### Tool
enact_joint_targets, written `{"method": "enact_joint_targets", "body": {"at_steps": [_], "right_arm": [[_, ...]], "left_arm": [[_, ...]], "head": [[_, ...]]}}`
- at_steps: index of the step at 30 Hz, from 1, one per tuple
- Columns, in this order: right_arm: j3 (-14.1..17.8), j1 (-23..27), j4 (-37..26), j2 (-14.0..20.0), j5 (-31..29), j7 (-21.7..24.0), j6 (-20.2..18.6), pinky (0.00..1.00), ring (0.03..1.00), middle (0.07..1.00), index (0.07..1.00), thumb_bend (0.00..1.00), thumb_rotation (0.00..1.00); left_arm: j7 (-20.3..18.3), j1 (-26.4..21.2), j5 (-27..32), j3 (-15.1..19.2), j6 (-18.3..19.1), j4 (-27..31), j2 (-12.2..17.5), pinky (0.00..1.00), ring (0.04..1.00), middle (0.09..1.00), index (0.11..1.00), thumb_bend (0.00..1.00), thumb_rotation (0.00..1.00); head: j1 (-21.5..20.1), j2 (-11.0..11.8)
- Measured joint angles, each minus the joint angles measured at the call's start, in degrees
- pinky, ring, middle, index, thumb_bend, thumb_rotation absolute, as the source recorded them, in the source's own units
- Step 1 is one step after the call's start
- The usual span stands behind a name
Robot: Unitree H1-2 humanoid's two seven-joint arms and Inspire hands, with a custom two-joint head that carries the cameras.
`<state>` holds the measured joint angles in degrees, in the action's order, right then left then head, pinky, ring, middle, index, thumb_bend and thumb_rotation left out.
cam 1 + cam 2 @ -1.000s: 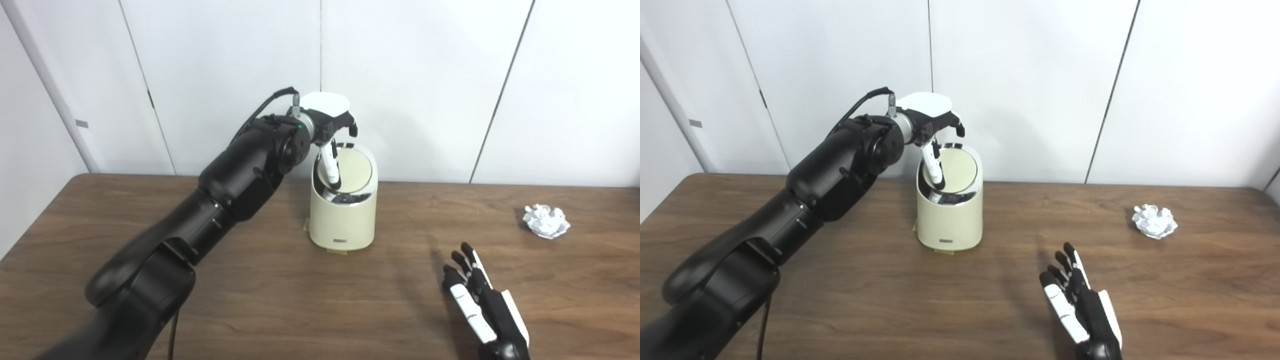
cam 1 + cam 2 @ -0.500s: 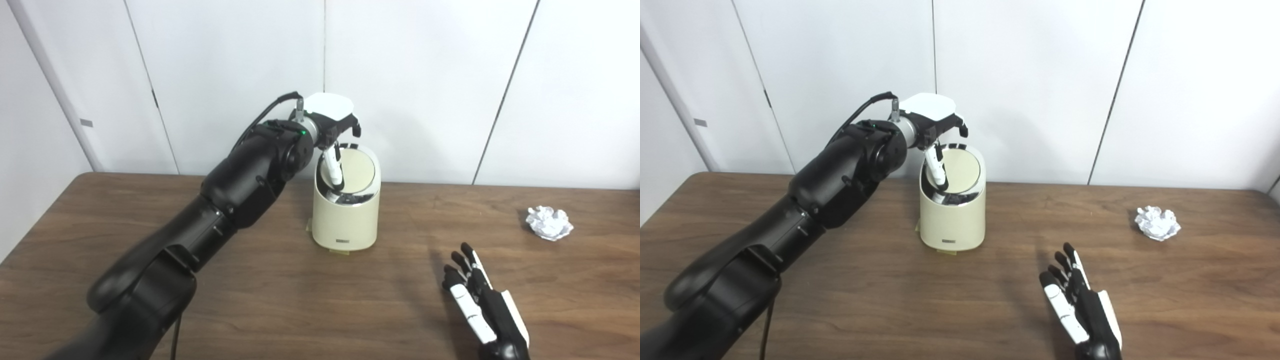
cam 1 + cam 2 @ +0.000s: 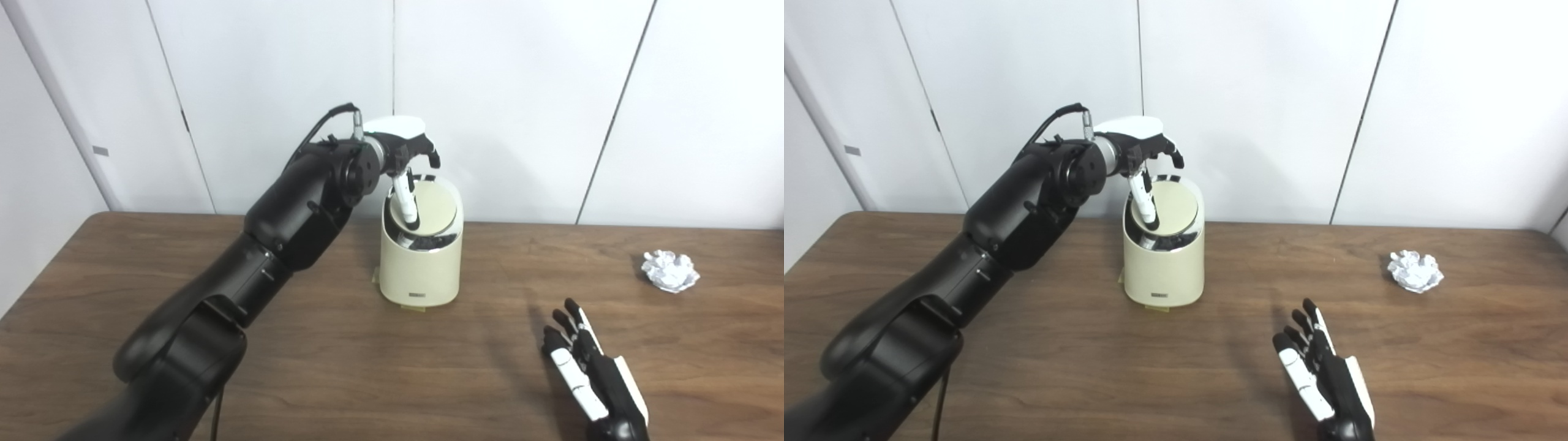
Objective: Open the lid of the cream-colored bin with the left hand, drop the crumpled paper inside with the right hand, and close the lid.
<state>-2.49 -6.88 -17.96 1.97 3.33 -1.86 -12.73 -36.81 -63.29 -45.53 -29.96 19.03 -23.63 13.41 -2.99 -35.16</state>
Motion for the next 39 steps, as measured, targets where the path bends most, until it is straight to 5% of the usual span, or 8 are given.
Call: {"method": "enact_joint_targets", "body": {"at_steps": [7, 10, 16, 20, 29, 39], "right_arm": [[0.09, 0.03, 0.10, 0.13, -0.34, 0.21, 0.03, 0.85, 0.903, 0.956, 0.994, 0.56, 0.74], [0.10, 0.03, 0.12, 0.15, -0.31, 0.21, 0.05, 0.86, 0.904, 0.952, 0.989, 0.56, 0.72], [0.12, 0.08, 0.19, 0.14, -0.60, 0.22, 0.06, 0.86, 0.908, 0.956, 0.993, 0.56, 0.72], [0.09, 0.15, 0.22, 0.15, -0.50, 0.21, 0.06, 0.86, 0.904, 0.954, 0.990, 0.56, 0.73], [0.39, 0.22, 0.29, 0.15, -1.33, 0.27, 0.09, 0.88, 0.919, 0.965, 0.993, 0.55, 0.71], [0.26, 0.23, 0.30, 0.19, -0.47, 0.22, 0.04, 0.85, 0.900, 0.952, 0.990, 0.53, 0.73]], "left_arm": [[-1.67, -0.18, 1.72, 2.02, 1.99, 2.16, 0.14, 0.77, 0.900, 0.925, 0.851, 0.89, 0.05], [-1.67, -0.81, 2.21, 2.46, 2.15, 2.35, 0.22, 0.69, 0.824, 0.855, 0.853, 0.88, 0.07], [-1.82, -1.22, 4.87, 5.33, 3.15, 4.40, 0.87, 0.84, 0.919, 0.923, 0.853, 0.85, 0.07], [-1.76, -0.18, 7.92, 8.26, 3.97, 7.96, 2.67, 0.80, 0.878, 0.887, 0.848, 0.78, 0.14], [2.38, 11.11, 13.25, 19.47, 7.65, 18.21, 2.99, 0.76, 0.831, 0.849, 0.846, 0.60, 0.27], [12.06, 25.75, 20.48, 30.74, 7.63, 29.73, -2.67, 0.82, 0.897, 0.914, 0.931, 0.44, 0.55]], "head": [[0.44, -0.26], [0.44, -0.26], [0.79, -0.44], [0.88, -0.35], [0.70, -0.26], [0.62, -0.53]]}}
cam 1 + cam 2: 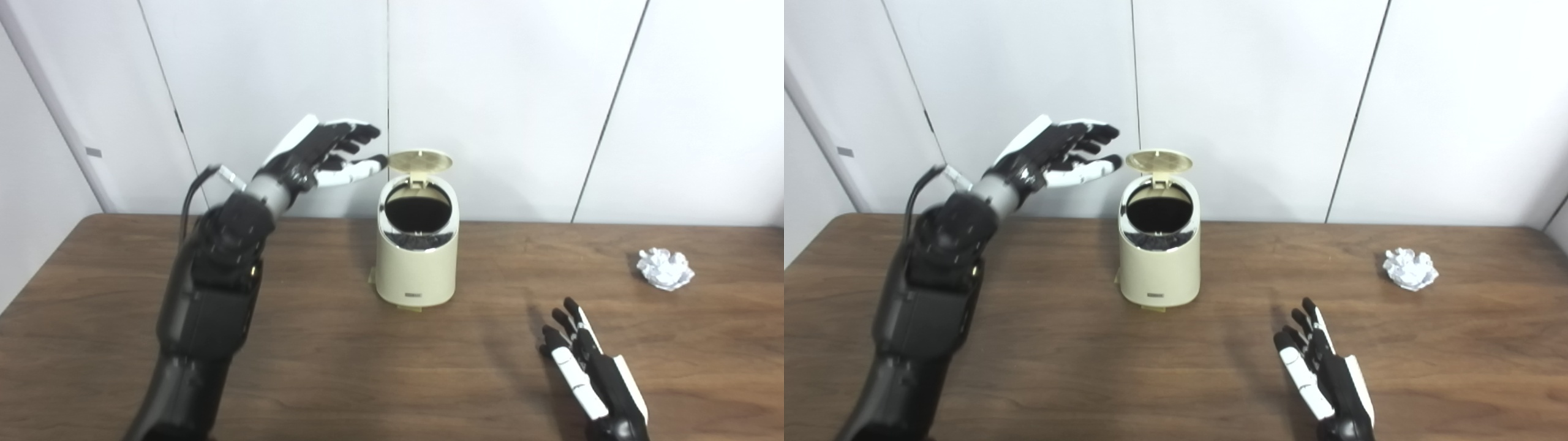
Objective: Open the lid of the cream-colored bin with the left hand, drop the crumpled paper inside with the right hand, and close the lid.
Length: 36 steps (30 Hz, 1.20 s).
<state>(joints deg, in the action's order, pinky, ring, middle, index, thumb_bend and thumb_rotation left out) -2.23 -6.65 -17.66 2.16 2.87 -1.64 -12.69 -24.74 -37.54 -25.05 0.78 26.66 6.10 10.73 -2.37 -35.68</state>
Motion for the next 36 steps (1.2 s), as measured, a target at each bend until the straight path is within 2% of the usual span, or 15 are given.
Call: {"method": "enact_joint_targets", "body": {"at_steps": [6, 11, 14, 16, 17, 24, 32, 36], "right_arm": [[0.11, 0.00, -0.02, 0.00, 0.09, 0.00, -0.06, 0.85, 0.898, 0.953, 0.989, 0.54, 0.73], [1.07, 0.05, -0.05, 0.01, -1.73, 0.12, -0.32, 0.88, 0.913, 0.970, 1.000, 0.54, 0.69], [2.38, 0.20, -0.05, 0.01, -4.23, 0.28, -0.38, 0.91, 0.932, 0.977, 0.999, 0.58, 0.66], [3.13, 0.34, -0.05, 0.04, -5.11, 0.27, -0.50, 0.92, 0.934, 0.975, 1.000, 0.60, 0.67], [3.47, 0.49, -0.04, 0.03, -5.57, 0.26, -0.60, 0.94, 0.941, 0.975, 1.000, 0.60, 0.63], [5.74, 4.14, -0.24, 0.85, -8.23, 0.32, -3.19, 0.95, 0.937, 0.963, 0.996, 0.62, 0.61], [8.32, 8.17, 0.13, 5.15, -8.36, 1.11, -3.76, 0.97, 0.927, 0.969, 0.994, 0.65, 0.58], [8.83, 9.07, 0.98, 7.80, -6.75, 1.21, -3.73, 0.94, 0.926, 0.975, 0.999, 0.65, 0.56]], "left_arm": [[4.04, 10.77, 6.22, 1.06, -1.02, 4.53, -1.34, 0.86, 0.932, 0.956, 0.991, 0.45, 0.72], [7.62, 17.33, 10.52, 4.13, -2.15, 7.72, -1.35, 0.89, 0.925, 0.952, 0.997, 0.46, 0.75], [9.14, 20.83, 12.55, 4.66, -1.93, 9.57, -1.54, 0.97, 0.960, 0.961, 0.989, 0.49, 0.82], [9.59, 22.71, 13.77, 4.61, -1.45, 10.86, -1.99, 0.95, 0.959, 0.963, 0.990, 0.49, 0.83], [9.96, 23.59, 14.29, 4.56, -1.44, 11.25, -2.25, 0.94, 0.954, 0.956, 0.984, 0.49, 0.83], [13.59, 29.38, 16.21, 3.92, -1.64, 12.47, -3.87, 0.99, 0.972, 0.965, 0.977, 0.51, 0.88], [15.59, 33.95, 18.07, 3.18, -3.84, 13.57, -4.69, 0.97, 0.982, 0.972, 0.980, 0.48, 0.86], [16.25, 34.72, 19.09, 3.80, -4.89, 13.68, -4.68, 0.98, 0.983, 0.967, 0.966, 0.49, 0.80]], "head": [[0.09, -0.17], [0.53, -0.70], [0.35, -0.88], [0.09, -1.05], [-0.17, -1.31], [-1.14, -2.20], [-4.13, -3.16], [-5.97, -3.43]]}}
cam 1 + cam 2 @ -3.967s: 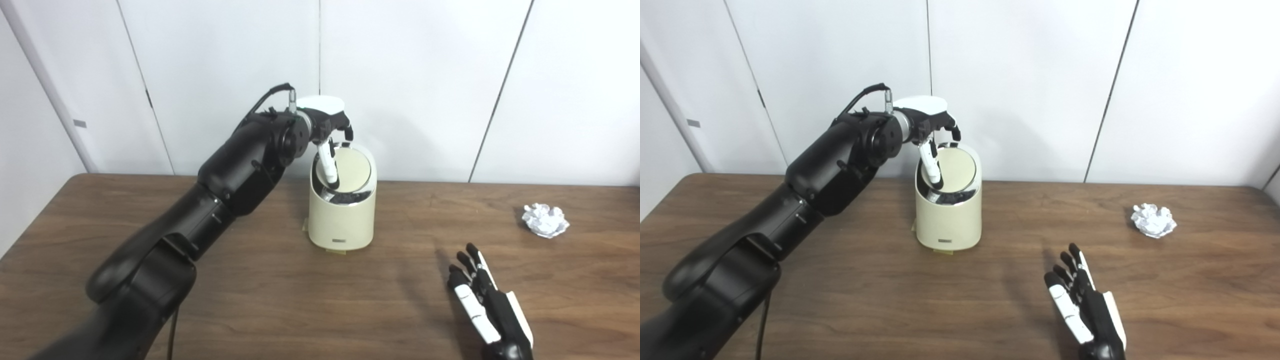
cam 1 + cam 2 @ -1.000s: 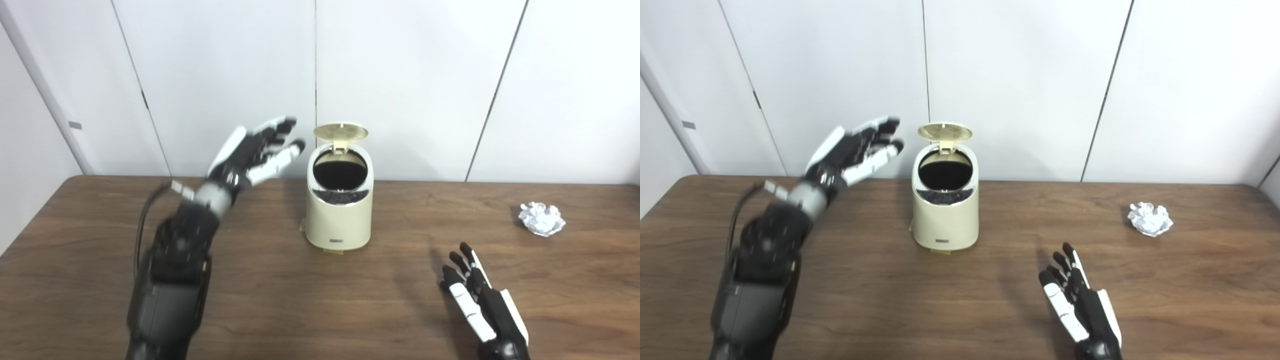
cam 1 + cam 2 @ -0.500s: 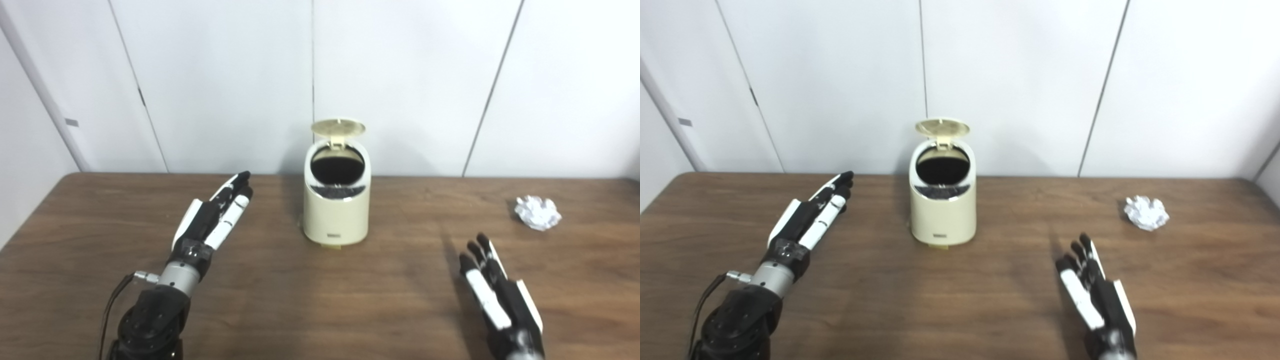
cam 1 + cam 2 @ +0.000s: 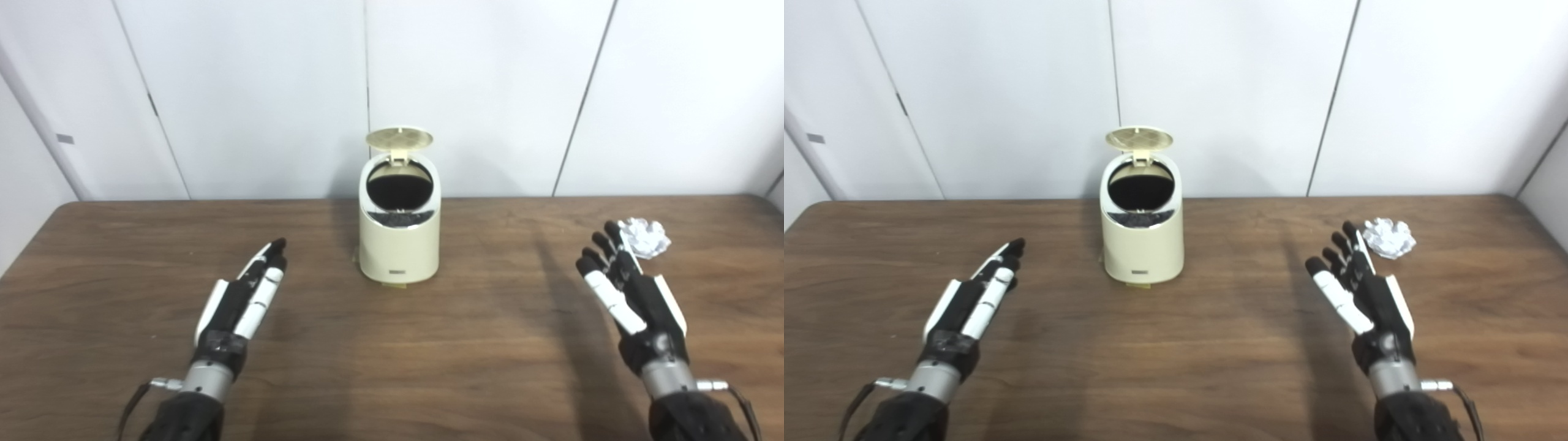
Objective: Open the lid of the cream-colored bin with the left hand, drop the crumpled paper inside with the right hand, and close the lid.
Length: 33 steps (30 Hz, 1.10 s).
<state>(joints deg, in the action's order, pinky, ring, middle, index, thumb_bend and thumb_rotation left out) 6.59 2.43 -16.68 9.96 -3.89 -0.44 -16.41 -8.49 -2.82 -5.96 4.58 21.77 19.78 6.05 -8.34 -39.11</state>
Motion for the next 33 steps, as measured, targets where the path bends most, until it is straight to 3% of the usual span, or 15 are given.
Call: {"method": "enact_joint_targets", "body": {"at_steps": [2, 8, 12, 17, 19, 24, 27, 30, 33], "right_arm": [[0.56, 0.58, -0.01, 0.82, 0.53, -0.07, -0.29, 0.91, 0.941, 0.978, 0.993, 0.65, 0.53], [1.50, 4.83, -3.27, 1.87, 3.13, -1.09, -5.86, 0.84, 0.927, 0.950, 0.939, 0.69, 0.40], [1.17, 7.24, -3.13, 6.43, 9.73, -1.48, -6.47, 0.82, 0.872, 0.903, 0.913, 0.74, 0.42], [0.50, 9.26, -2.87, 12.11, 16.86, -0.76, -9.43, 0.79, 0.886, 0.909, 0.901, 0.77, 0.43], [-0.44, 10.15, -2.85, 13.91, 20.19, 0.81, -10.39, 0.77, 0.875, 0.900, 0.897, 0.77, 0.41], [-0.63, 14.19, -1.55, 16.35, 27.68, 5.91, -10.62, 0.70, 0.794, 0.828, 0.858, 0.80, 0.26], [-0.40, 16.83, 1.00, 17.53, 32.28, 9.46, -10.67, 0.66, 0.776, 0.836, 0.849, 0.82, 0.21], [-0.49, 18.84, 4.02, 18.30, 35.70, 13.01, -10.69, 0.68, 0.789, 0.856, 0.852, 0.84, 0.16], [-2.53, 20.47, 7.41, 20.66, 38.03, 16.41, -10.70, 0.70, 0.808, 0.863, 0.838, 0.87, 0.10]], "left_arm": [[0.26, 0.31, 1.25, 0.68, -0.96, -0.03, 0.00, 0.99, 0.984, 0.965, 0.963, 0.50, 0.75], [1.18, 0.40, 2.83, 1.79, -3.07, -1.49, 0.84, 0.99, 0.980, 0.958, 0.964, 0.51, 0.71], [1.19, 0.64, 3.46, 2.09, -3.54, -2.24, 1.86, 0.99, 0.987, 0.964, 0.977, 0.50, 0.70], [1.21, 0.76, 4.26, 2.29, -4.99, -3.51, 2.22, 0.98, 0.984, 0.960, 0.978, 0.48, 0.68], [1.20, 0.75, 4.58, 2.28, -5.23, -3.58, 2.23, 0.98, 0.982, 0.961, 0.979, 0.48, 0.68], [1.21, 0.74, 6.45, 2.52, -5.27, -3.57, 2.27, 0.99, 0.994, 0.978, 0.999, 0.43, 0.70], [1.19, 0.77, 7.53, 2.58, -5.22, -3.54, 2.47, 1.00, 0.999, 0.983, 1.000, 0.42, 0.72], [1.22, 0.98, 7.74, 2.62, -4.96, -3.17, 2.73, 1.00, 1.000, 0.987, 1.000, 0.39, 0.73], [1.22, 1.37, 8.09, 2.66, -4.44, -2.62, 2.86, 1.00, 1.000, 0.988, 1.000, 0.36, 0.72]], "head": [[-2.45, -0.09], [-6.68, -0.09], [-9.06, 0.17], [-10.99, 0.35], [-11.17, 0.35], [-13.10, 0.44], [-13.72, 0.44], [-14.33, 0.44], [-14.68, 0.35]]}}
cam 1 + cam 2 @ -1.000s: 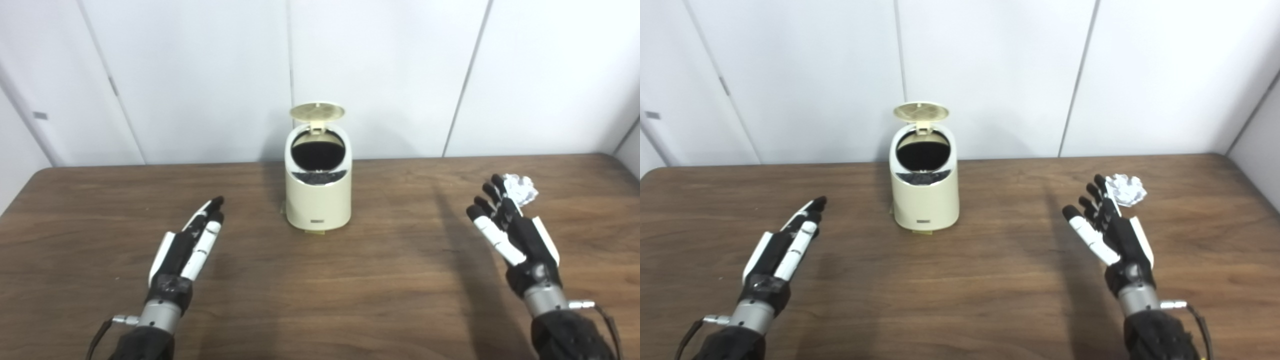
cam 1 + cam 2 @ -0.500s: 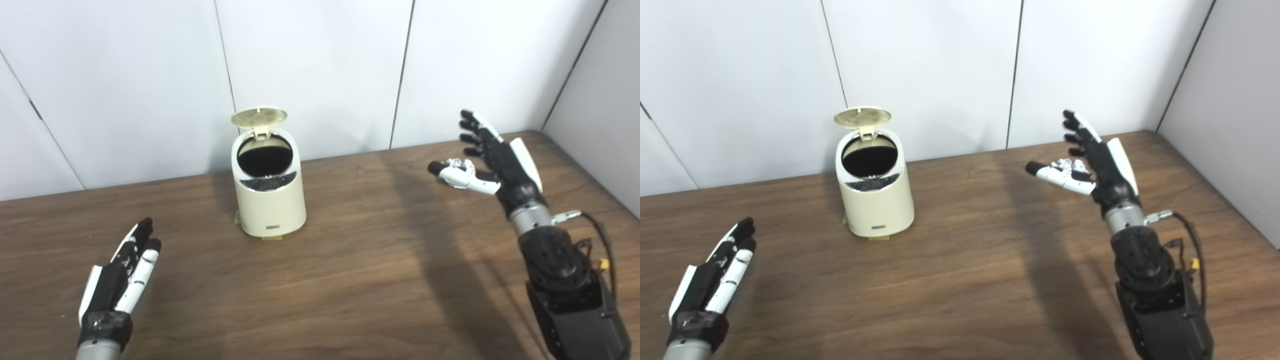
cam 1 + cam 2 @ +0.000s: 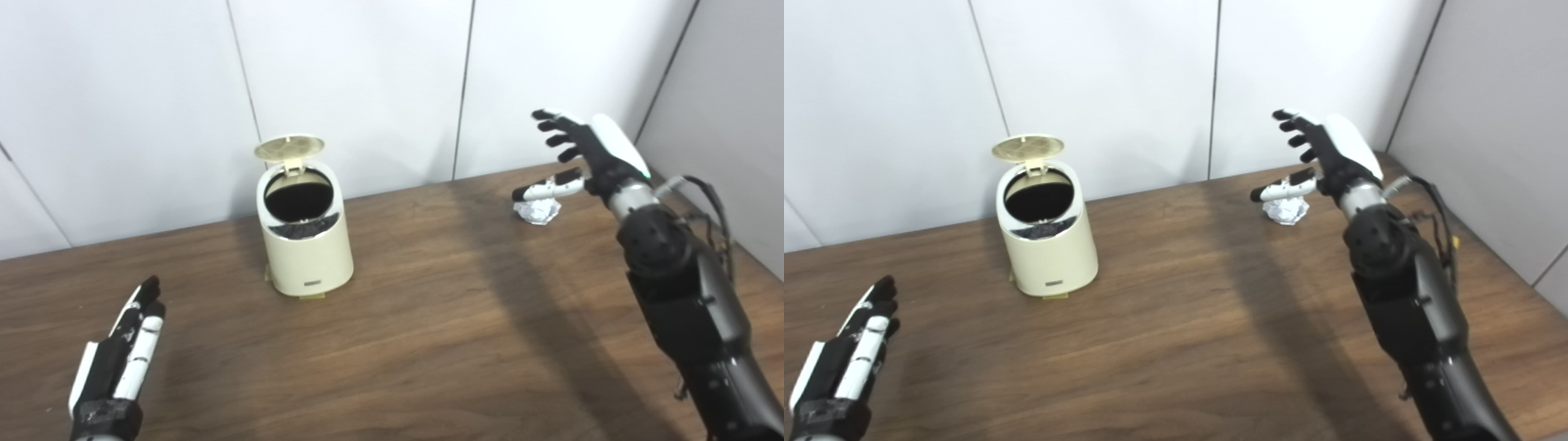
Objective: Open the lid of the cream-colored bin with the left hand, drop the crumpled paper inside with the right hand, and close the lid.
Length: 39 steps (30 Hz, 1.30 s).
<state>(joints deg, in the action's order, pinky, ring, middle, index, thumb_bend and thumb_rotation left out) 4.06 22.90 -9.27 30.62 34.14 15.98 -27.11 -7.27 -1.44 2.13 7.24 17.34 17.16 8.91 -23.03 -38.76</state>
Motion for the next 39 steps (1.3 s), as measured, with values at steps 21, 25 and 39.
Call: {"method": "enact_joint_targets", "body": {"at_steps": [21, 25, 39], "right_arm": [[-12.99, 10.88, 22.81, 4.24, 10.35, 8.74, 0.48, 0.67, 0.791, 0.861, 0.839, 0.92, 0.08], [-14.46, 12.25, 25.84, 4.30, 10.25, 7.56, 0.56, 0.73, 0.845, 0.882, 0.841, 0.92, 0.10], [-20.64, 15.00, 31.01, 4.35, 13.78, 6.47, 0.49, 0.76, 0.848, 0.893, 0.838, 0.89, 0.14]], "left_arm": [[0.06, 0.94, -0.50, -0.58, 3.78, 4.06, 1.17, 0.99, 0.994, 0.982, 0.992, 0.36, 0.75], [0.13, 0.94, -0.57, -0.89, 4.52, 5.38, 1.12, 0.99, 0.997, 0.984, 0.994, 0.34, 0.74], [0.08, 0.98, -0.41, -0.86, 6.13, 6.94, 1.27, 1.00, 0.999, 0.983, 1.000, 0.31, 0.73]], "head": [[0.17, -0.18], [0.18, -0.26], [0.26, -0.18]]}}
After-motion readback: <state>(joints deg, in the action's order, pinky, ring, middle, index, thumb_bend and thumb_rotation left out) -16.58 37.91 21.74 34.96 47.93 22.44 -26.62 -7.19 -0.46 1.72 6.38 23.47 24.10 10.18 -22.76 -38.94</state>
